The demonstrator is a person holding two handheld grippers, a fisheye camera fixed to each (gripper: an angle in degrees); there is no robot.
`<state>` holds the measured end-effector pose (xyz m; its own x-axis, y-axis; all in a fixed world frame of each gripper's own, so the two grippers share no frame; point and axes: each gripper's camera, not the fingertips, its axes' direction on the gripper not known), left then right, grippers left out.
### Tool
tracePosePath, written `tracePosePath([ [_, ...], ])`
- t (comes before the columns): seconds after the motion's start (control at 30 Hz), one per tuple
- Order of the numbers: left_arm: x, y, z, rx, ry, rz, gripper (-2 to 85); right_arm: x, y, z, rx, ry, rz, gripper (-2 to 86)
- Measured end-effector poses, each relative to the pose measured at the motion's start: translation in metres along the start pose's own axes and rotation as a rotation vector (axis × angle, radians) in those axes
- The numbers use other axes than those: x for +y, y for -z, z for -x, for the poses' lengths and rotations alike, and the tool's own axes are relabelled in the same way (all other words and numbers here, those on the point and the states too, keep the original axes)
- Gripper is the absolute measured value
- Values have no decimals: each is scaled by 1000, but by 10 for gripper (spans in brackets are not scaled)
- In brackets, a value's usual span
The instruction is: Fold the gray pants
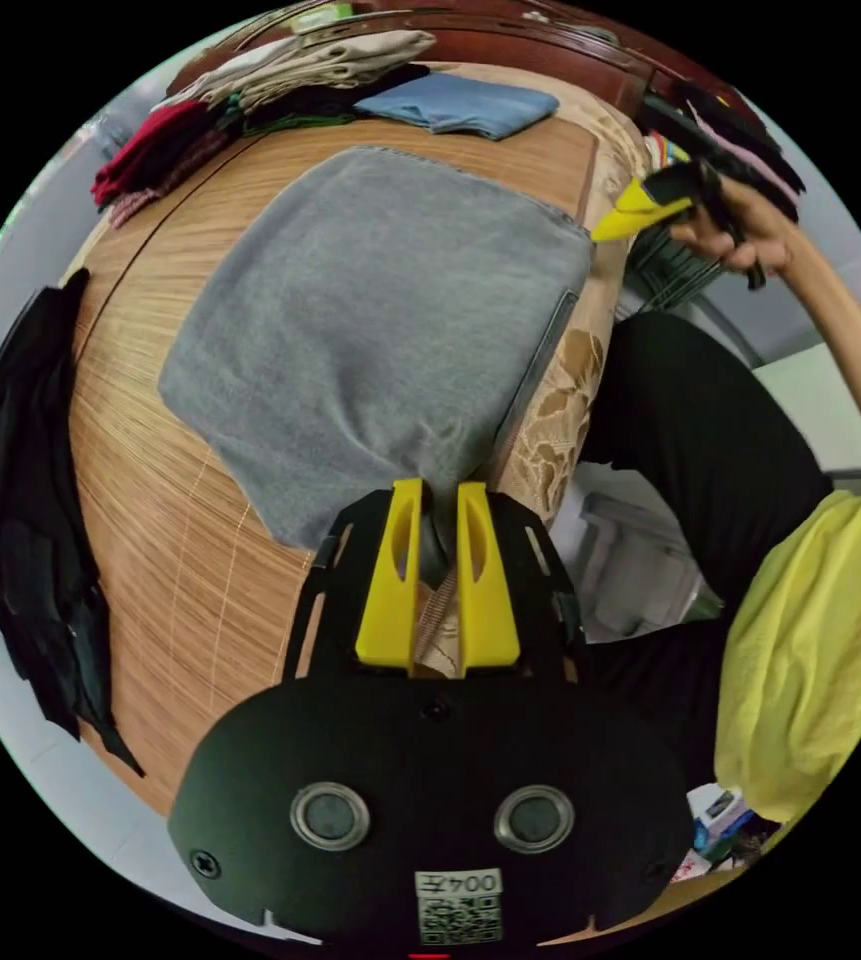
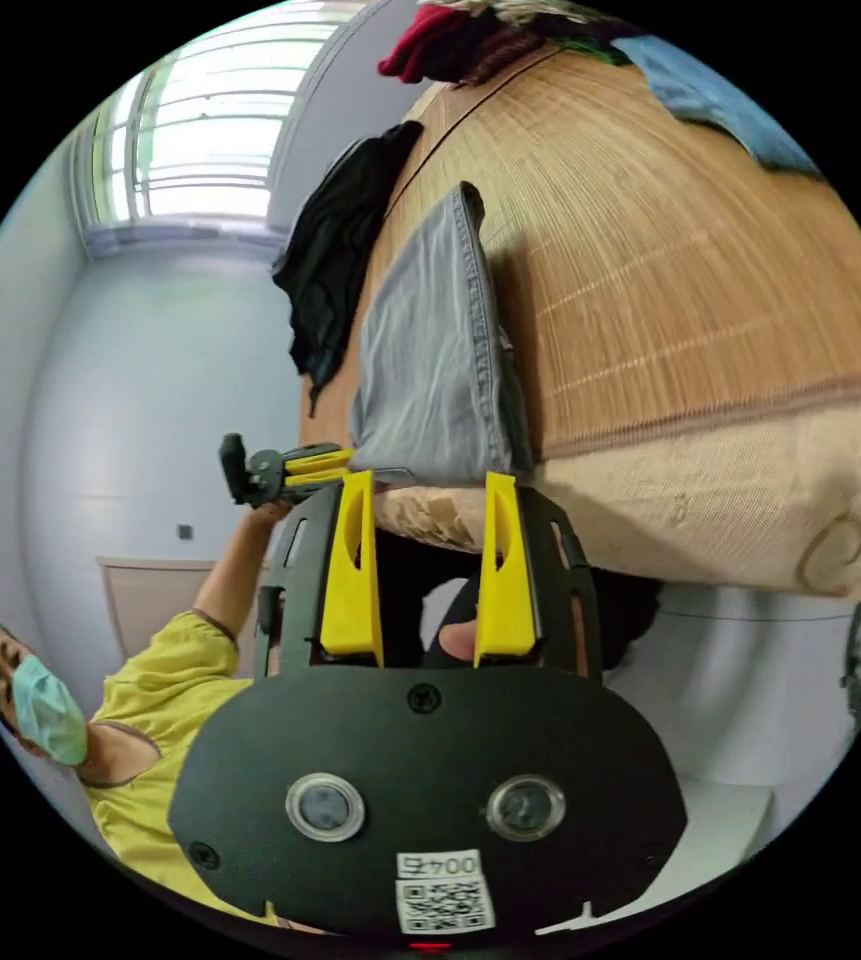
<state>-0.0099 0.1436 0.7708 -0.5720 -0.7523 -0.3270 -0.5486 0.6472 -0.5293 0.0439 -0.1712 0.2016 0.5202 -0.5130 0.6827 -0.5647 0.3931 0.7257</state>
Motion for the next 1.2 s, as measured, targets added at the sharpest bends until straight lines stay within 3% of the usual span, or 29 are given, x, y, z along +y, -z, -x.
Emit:
tracePosePath([
  [0.07, 5, 3, 17, 55, 8, 10, 25, 19, 4, -7, -153, -40, -37, 161],
  [0.27, 24, 12, 42, 64, 2, 4, 14, 22, -47, 14, -306, -101, 7, 164],
  [0.5, 58, 25, 78, 111, 38, -57, 24, -4, -81, 29, -236, -250, -92, 157],
  [0.63, 94, 30, 101, 114, 83, -113, 52, -9, -87, 20, -260, -361, -132, 57],
  [0.7, 120, 38, 113, 138, 144, -184, 76, -9, -80, 27, -268, -356, -148, 48],
  [0.97, 260, -13, 193, 921, 683, -642, 163, -13, -41, 57, -327, -316, -186, 44],
  [1.2, 291, -46, 208, 1110, 830, -785, 218, -7, -27, 64, -394, -298, -217, 43],
])
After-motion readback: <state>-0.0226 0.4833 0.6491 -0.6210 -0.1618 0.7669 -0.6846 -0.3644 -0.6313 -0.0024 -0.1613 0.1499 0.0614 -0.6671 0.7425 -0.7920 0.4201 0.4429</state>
